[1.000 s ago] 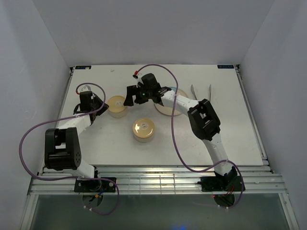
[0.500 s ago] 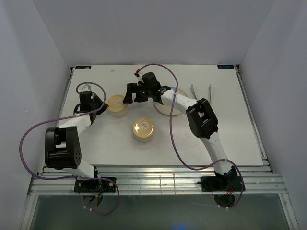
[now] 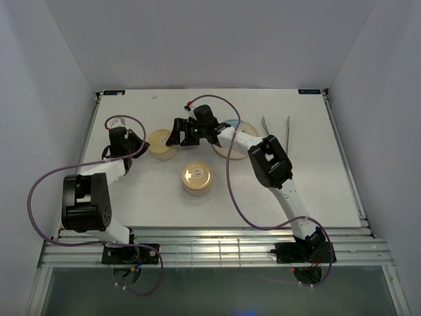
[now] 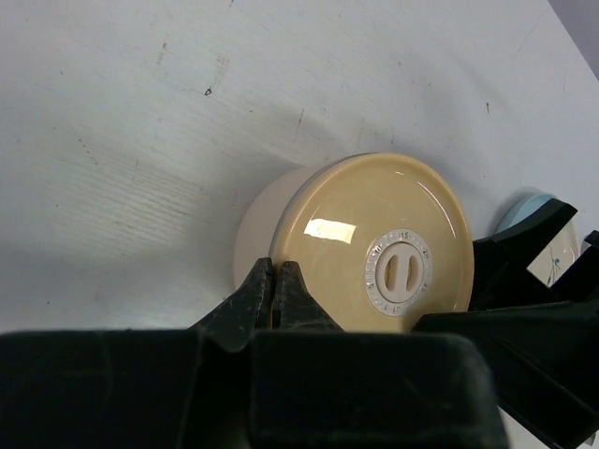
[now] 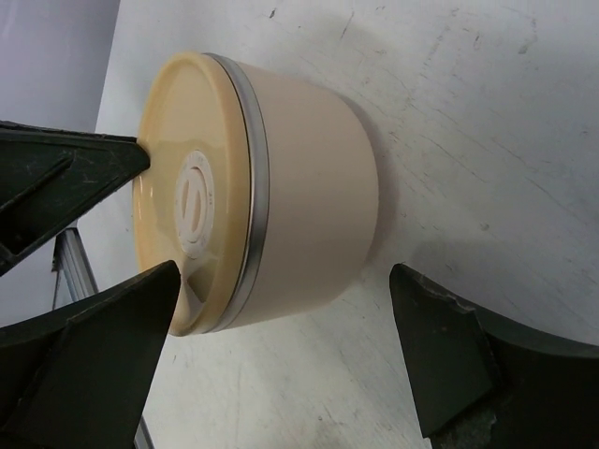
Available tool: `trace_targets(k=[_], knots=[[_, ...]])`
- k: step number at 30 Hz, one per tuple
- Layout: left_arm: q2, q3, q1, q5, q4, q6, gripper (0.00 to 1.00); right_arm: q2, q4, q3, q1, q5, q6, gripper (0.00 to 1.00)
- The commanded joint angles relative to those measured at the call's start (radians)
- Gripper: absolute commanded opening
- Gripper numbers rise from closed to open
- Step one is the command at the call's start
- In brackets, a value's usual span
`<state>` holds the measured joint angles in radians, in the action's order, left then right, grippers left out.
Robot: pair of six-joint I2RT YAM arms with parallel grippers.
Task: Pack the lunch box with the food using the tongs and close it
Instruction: Pick up the packing box from the center of the board.
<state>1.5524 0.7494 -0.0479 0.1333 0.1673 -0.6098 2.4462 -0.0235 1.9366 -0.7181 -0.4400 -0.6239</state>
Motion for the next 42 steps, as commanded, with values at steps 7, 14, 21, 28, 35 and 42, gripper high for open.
trace_targets(k=[7, 14, 21, 28, 35, 42], knots=[[0.107, -0.085, 0.005, 0.017, -0.135, 0.048, 0.0, 0.062, -0.108, 0.071, -0.007, -0.06, -0.08, 0.98], [0.112, -0.094, 0.005, 0.041, -0.104, 0.054, 0.0, 0.071, -0.139, 0.088, -0.011, -0.083, -0.103, 0.95], [0.072, -0.105, 0.006, 0.091, -0.074, 0.044, 0.0, 0.07, -0.246, 0.067, -0.006, -0.167, -0.168, 0.43], [-0.049, -0.081, 0.023, 0.143, -0.087, 0.039, 0.04, -0.005, -0.37, -0.016, 0.017, -0.209, -0.229, 0.08], [-0.258, -0.012, 0.031, 0.125, -0.169, 0.018, 0.63, -0.076, -0.345, 0.045, 0.06, -0.233, -0.234, 0.08], [-0.442, 0.065, 0.033, 0.16, -0.313, 0.004, 0.98, -0.312, -0.308, -0.059, 0.147, -0.276, -0.2, 0.08]])
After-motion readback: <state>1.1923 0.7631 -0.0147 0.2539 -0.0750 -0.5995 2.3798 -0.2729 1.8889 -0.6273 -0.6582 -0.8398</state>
